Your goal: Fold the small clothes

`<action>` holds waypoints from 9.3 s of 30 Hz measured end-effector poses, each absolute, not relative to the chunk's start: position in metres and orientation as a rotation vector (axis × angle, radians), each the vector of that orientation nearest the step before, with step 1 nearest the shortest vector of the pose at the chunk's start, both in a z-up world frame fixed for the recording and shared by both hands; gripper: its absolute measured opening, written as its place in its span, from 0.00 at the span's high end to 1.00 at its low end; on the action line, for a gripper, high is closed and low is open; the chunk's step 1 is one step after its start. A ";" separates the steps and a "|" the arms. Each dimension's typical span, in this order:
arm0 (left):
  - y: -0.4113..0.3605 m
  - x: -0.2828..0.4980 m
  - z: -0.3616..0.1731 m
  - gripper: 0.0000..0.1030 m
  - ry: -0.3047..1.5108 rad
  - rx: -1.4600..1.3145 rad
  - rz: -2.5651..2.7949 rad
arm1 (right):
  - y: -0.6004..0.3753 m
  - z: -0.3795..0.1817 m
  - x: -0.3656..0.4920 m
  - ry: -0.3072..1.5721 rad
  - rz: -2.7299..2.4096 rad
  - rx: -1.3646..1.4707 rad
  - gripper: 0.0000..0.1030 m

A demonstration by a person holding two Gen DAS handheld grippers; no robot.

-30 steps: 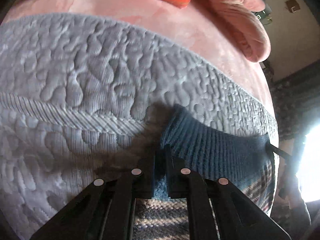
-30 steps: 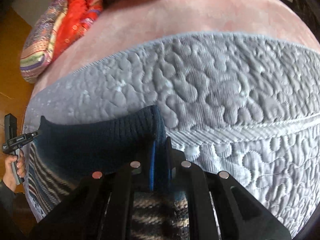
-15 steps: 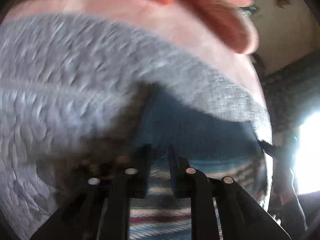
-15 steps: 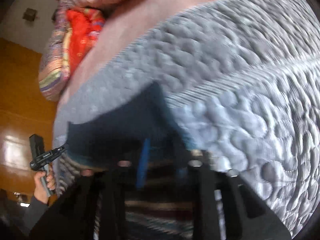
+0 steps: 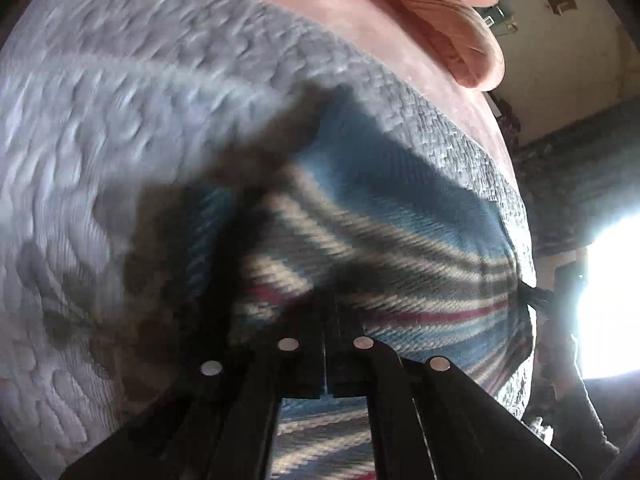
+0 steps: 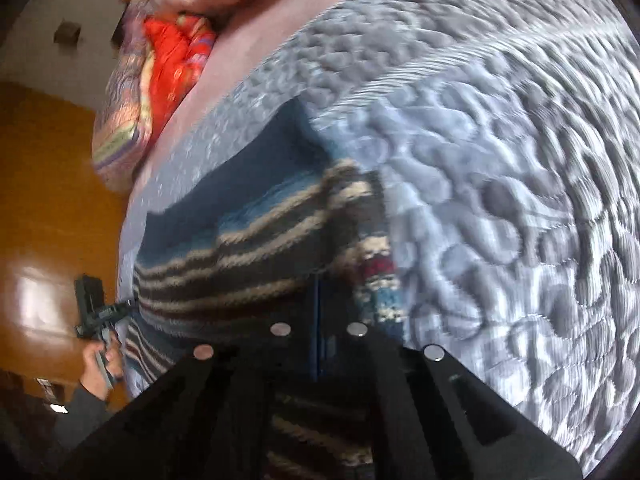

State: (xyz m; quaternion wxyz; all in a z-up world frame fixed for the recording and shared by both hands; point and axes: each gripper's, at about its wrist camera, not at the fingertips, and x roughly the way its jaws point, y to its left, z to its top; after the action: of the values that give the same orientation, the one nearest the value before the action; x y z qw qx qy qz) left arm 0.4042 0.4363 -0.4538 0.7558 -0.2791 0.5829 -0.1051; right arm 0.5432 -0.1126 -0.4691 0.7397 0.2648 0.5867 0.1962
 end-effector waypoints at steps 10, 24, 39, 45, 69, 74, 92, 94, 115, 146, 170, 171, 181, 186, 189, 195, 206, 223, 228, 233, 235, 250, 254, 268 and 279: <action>0.412 0.309 -0.428 0.96 1.274 -0.544 -0.350 | -0.120 -0.438 0.457 1.272 0.471 0.452 0.94; 0.441 0.260 -0.447 0.98 1.290 -0.648 -0.318 | -0.138 -0.465 0.414 1.331 0.412 0.478 1.00; 0.558 0.267 -0.396 0.31 1.241 -0.771 -0.294 | 0.120 -0.397 0.279 0.923 0.530 -0.619 0.27; 0.552 0.323 -0.410 0.31 1.222 -0.877 -0.350 | 0.239 -0.423 0.247 0.722 0.622 -0.838 0.21; 0.489 0.449 -0.466 0.33 1.335 -0.819 -0.553 | 0.345 -0.486 0.278 0.609 0.600 -1.009 0.23; 0.489 0.463 -0.473 0.44 1.347 -0.849 -0.557 | 0.360 -0.488 0.280 0.583 0.583 -0.992 0.25; 0.484 0.474 -0.472 0.77 1.400 -0.844 -0.487 | 0.373 -0.473 0.287 0.696 0.583 -0.747 0.79; 0.482 0.476 -0.471 0.78 1.405 -0.842 -0.482 | 0.370 -0.470 0.287 0.702 0.586 -0.724 0.79; 0.451 0.498 -0.429 0.79 1.433 -0.725 -0.440 | 0.343 -0.417 0.311 0.725 0.584 -0.531 0.80; 0.357 0.523 -0.303 0.80 1.411 -0.530 -0.376 | 0.252 -0.317 0.323 0.658 0.527 -0.331 0.81; 0.264 0.529 -0.248 0.80 1.396 -0.438 -0.366 | 0.167 -0.277 0.329 0.629 0.453 -0.214 0.81; 0.261 0.529 -0.247 0.80 1.396 -0.435 -0.367 | 0.163 -0.276 0.329 0.629 0.450 -0.209 0.81; 0.221 0.534 -0.237 0.80 1.397 -0.391 -0.358 | 0.130 -0.271 0.332 0.631 0.423 -0.156 0.81; 0.202 0.536 -0.238 0.80 1.395 -0.368 -0.338 | 0.109 -0.273 0.335 0.637 0.407 -0.122 0.81; 0.190 0.537 -0.240 0.80 1.391 -0.357 -0.318 | 0.096 -0.276 0.338 0.641 0.393 -0.103 0.81; 0.158 0.543 -0.250 0.80 1.392 -0.338 -0.318 | 0.066 -0.284 0.344 0.651 0.368 -0.064 0.81; 0.100 0.549 -0.281 0.81 1.421 -0.296 -0.321 | 0.019 -0.310 0.352 0.679 0.341 0.005 0.81; 0.031 0.553 -0.345 0.80 1.442 -0.172 -0.284 | -0.048 -0.375 0.365 0.739 0.324 0.138 0.81; 0.013 0.551 -0.361 0.80 1.427 -0.134 -0.254 | -0.066 -0.394 0.366 0.757 0.309 0.193 0.81; -0.009 0.548 -0.373 0.80 1.386 -0.037 -0.225 | -0.086 -0.416 0.367 0.773 0.306 0.269 0.81; -0.015 0.547 -0.380 0.80 1.374 -0.017 -0.211 | -0.090 -0.424 0.368 0.781 0.303 0.290 0.81; -0.029 0.542 -0.409 0.79 1.251 -0.020 -0.189 | -0.123 -0.475 0.372 0.815 0.314 0.467 0.81; -0.033 0.539 -0.412 0.74 1.219 -0.015 -0.188 | -0.134 -0.488 0.373 0.835 0.338 0.552 0.80; -0.003 0.519 -0.339 0.33 1.096 -0.023 -0.353 | -0.192 -0.526 0.378 0.941 0.610 1.133 0.30; 0.093 0.440 -0.327 0.32 1.243 -0.288 -0.575 | -0.202 -0.523 0.477 1.246 0.863 1.218 0.15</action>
State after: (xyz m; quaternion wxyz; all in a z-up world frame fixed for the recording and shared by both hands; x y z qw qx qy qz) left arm 0.4400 0.0928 -0.3266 0.7651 -0.1328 0.5719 -0.2645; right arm 0.4772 -0.2019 -0.5227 0.5637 0.5174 0.5293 0.3666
